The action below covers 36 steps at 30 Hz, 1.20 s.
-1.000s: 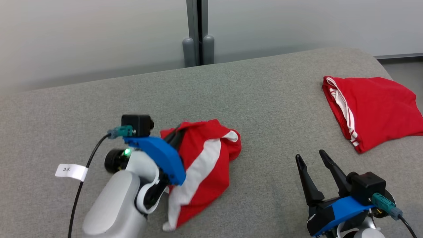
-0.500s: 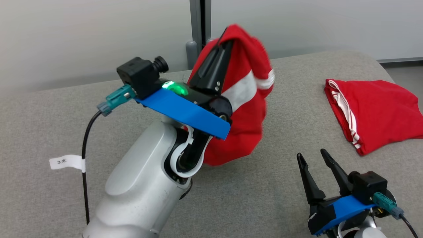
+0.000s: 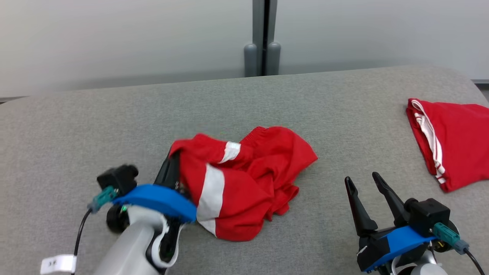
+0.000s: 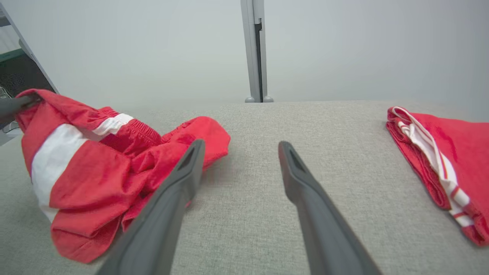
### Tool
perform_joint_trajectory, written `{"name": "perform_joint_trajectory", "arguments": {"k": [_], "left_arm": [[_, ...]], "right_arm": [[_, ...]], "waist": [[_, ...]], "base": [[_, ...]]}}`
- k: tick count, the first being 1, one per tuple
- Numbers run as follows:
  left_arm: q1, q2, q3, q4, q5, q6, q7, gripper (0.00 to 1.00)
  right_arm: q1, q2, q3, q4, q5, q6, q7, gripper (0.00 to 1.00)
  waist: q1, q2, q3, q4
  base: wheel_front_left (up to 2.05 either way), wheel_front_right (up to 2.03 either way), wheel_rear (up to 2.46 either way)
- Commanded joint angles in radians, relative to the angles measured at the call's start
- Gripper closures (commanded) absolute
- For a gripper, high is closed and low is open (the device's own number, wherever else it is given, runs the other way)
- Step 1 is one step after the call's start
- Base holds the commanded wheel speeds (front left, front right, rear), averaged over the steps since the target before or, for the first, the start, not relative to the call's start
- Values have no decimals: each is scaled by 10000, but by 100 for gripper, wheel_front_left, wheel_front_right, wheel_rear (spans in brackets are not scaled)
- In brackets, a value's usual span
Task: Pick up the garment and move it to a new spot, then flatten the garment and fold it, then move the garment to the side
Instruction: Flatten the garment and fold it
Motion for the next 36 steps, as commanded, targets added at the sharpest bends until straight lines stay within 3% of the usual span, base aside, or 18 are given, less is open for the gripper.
{"name": "perform_joint_trajectory", "arguments": {"k": [1, 5, 7, 14, 22, 25, 30, 36], "left_arm": [[202, 117, 95, 172, 61, 130, -61, 100], [686, 264, 237, 430, 128, 297, -64, 100], [1037, 411, 189, 448, 285, 356, -50, 0], [1208, 854, -132, -153, 584, 600, 373, 0], [491, 2078, -489, -2070, 1254, 966, 1668, 0], [-71, 2289, -1045, -2290, 1604, 739, 2579, 0], [-1047, 2389, -2075, -1863, 1973, 4, 4300, 0], [-2064, 2555, -3145, -1074, 2776, -588, 5609, 0]], "right_arm": [[33, 21, -19, -41, 8, 2, -30, 0], [48, 21, -71, -78, -24, 2, 0, 0], [102, 12, -64, -87, -36, 2, 43, 0], [95, 37, 5, -95, -40, 2, 95, 0], [94, 23, 113, -54, 62, 2, 44, 0], [-34, 14, 184, -78, 55, 2, 52, 0], [-176, 12, 314, -55, 68, 2, 16, 0], [-323, 10, 466, -14, 99, 2, -26, 0]], "waist": [[-1, 0, 1, 148], [-1, 0, -25, 338], [-1, 0, -78, 486], [-1, 0, -130, 505], [-1, 0, -37, 119], [-1, 0, 64, -97], [-1, 0, 225, -442], [-1, 0, 463, -804]], "base": [[0, 0, 0], [0, 0, 0], [0, 0, 0], [0, 0, 0], [0, 0, 0], [0, 0, 0], [0, 0, 0], [0, 0, 0]]}}
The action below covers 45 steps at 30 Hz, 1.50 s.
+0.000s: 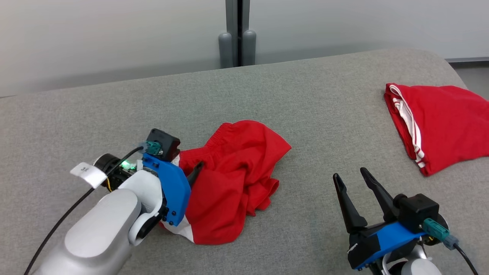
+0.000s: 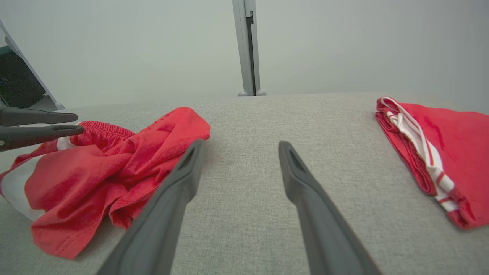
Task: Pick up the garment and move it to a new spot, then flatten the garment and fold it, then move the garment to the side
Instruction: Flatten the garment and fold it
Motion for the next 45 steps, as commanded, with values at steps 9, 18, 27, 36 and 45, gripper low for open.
{"name": "perform_joint_trajectory", "arguments": {"k": [9, 18, 27, 36, 45], "left_arm": [[-1135, 212, -1180, 1183, 985, -384, 1285, 0], [-1376, -242, -1486, 2105, 578, -579, 1715, 100], [-1577, -2318, 809, 1270, -2355, -635, -173, 100], [-1912, -3697, 2933, -209, -5645, -672, -2603, 100], [-2256, -3702, 1415, -2121, -9940, -520, -4793, 100]], "right_arm": [[-262, -20, 134, 57, 96, 2, -157, 0], [-371, 1, 172, 101, 76, 2, -206, 0], [-357, 0, 13, 160, 50, 2, -228, 0], [-400, -3, 43, 22, -71, 2, -483, 0], [-204, 4, -219, -74, -164, 2, -442, 0]], "waist": [[-1, 0, 324, -389], [-1, 0, 580, -423], [-1, 0, 485, -114], [-1, 0, 140, 202], [-1, 0, -12, 674]], "base": [[0, 0, 0], [0, 0, 0], [0, 0, 0], [0, 0, 0], [0, 0, 0]]}}
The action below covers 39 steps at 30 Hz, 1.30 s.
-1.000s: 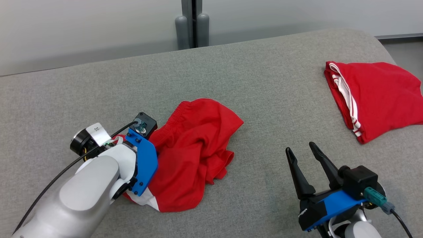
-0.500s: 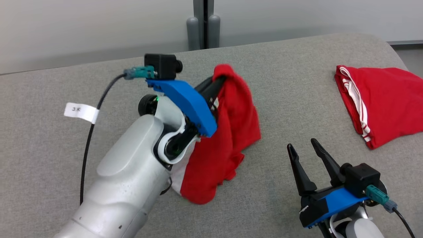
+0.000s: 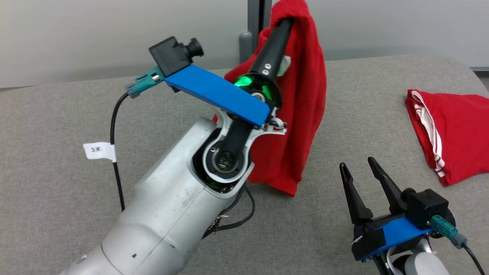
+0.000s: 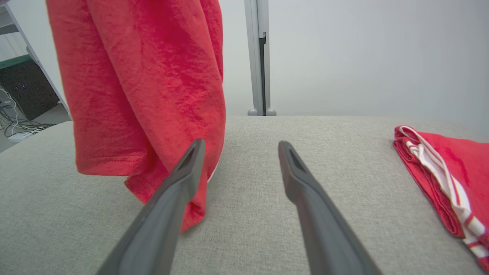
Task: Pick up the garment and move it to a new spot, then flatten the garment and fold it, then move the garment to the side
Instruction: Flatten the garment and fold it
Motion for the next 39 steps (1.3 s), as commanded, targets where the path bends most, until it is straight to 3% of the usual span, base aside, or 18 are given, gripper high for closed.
{"name": "perform_joint_trajectory", "arguments": {"k": [1, 7, 8, 9, 13, 16, 22, 32, 39], "left_arm": [[-224, 27, -203, 147, 328, 96, -185, 100], [8, 757, -773, 1684, 2130, 836, -768, 100], [269, 1265, -1138, 2431, 3053, 1271, -865, 100], [269, 1265, -1138, 2431, 3053, 1271, -865, 100], [970, 2144, -1487, 3550, 4151, 2021, -965, 100], [1653, 2545, -1576, 4103, 4425, 2388, -991, 100], [2905, 2844, -1305, 4552, 4080, 2651, -1011, 100], [4713, 3067, -772, 3837, 3760, 3141, -1024, 100], [5866, 3408, -311, 1254, 3697, 3154, -989, 100]], "right_arm": [[63, 1, -24, -28, 9, 2, 16, 0], [9, 32, 87, -4, 78, 2, 22, 0], [2, 40, 135, 28, 97, 2, 28, 0], [2, 40, 135, 28, 97, 2, 28, 0], [108, 54, 92, 53, 118, 2, 1, 0], [187, 59, -19, 46, 64, 2, 38, 0], [261, 50, -35, -41, -23, 2, 168, 0], [442, -28, 57, -120, 43, 2, 265, 0], [620, -62, 5, -237, 8, 2, 321, 0]], "waist": [[1, 0, -22, 107], [1, 0, -54, 192], [1, 0, -59, 185], [1, 0, -59, 185], [1, 0, -50, 248], [1, 0, -58, 365], [1, 0, -194, 538], [1, 0, -538, 664], [1, 0, -638, 786]], "base": [[0, 0, 0], [0, 0, 0], [0, 0, 0], [0, 0, 0], [0, 0, 0], [0, 0, 0], [0, 0, 0], [0, 0, 0], [0, 0, 0]]}}
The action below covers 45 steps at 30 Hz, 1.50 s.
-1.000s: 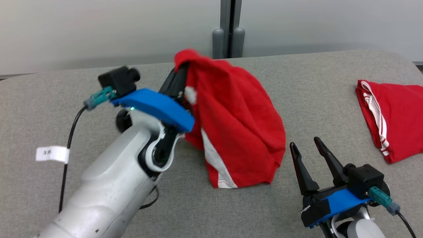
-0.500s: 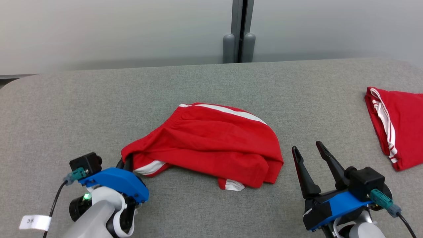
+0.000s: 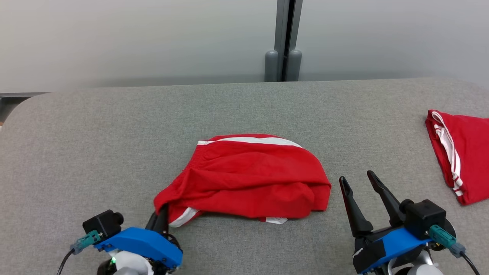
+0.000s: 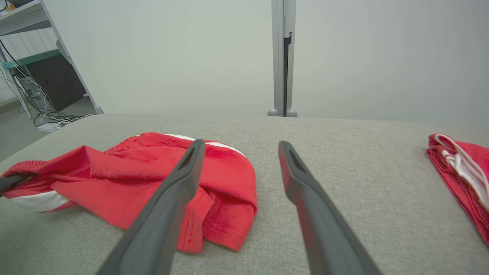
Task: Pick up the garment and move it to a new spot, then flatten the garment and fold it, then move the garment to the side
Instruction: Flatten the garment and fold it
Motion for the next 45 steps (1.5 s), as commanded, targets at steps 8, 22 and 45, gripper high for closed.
{"name": "perform_joint_trajectory", "arguments": {"k": [8, 22, 45], "left_arm": [[806, 744, -5, -4533, -521, 572, 837, 100], [-888, 648, 305, -320, -122, 1116, 1027, 100], [-2167, -513, 1340, 2727, 2977, -1195, -59, 0]], "right_arm": [[72, -36, 9, -79, 50, 2, 16, 0], [-353, -58, 93, -72, 98, 2, -33, 0], [-311, -93, -203, -207, -25, 2, 5, 0]], "waist": [[1, 0, 9, 42], [1, 0, 478, -268], [1, 0, 692, -383]], "base": [[0, 0, 0], [0, 0, 0], [0, 0, 0]]}}
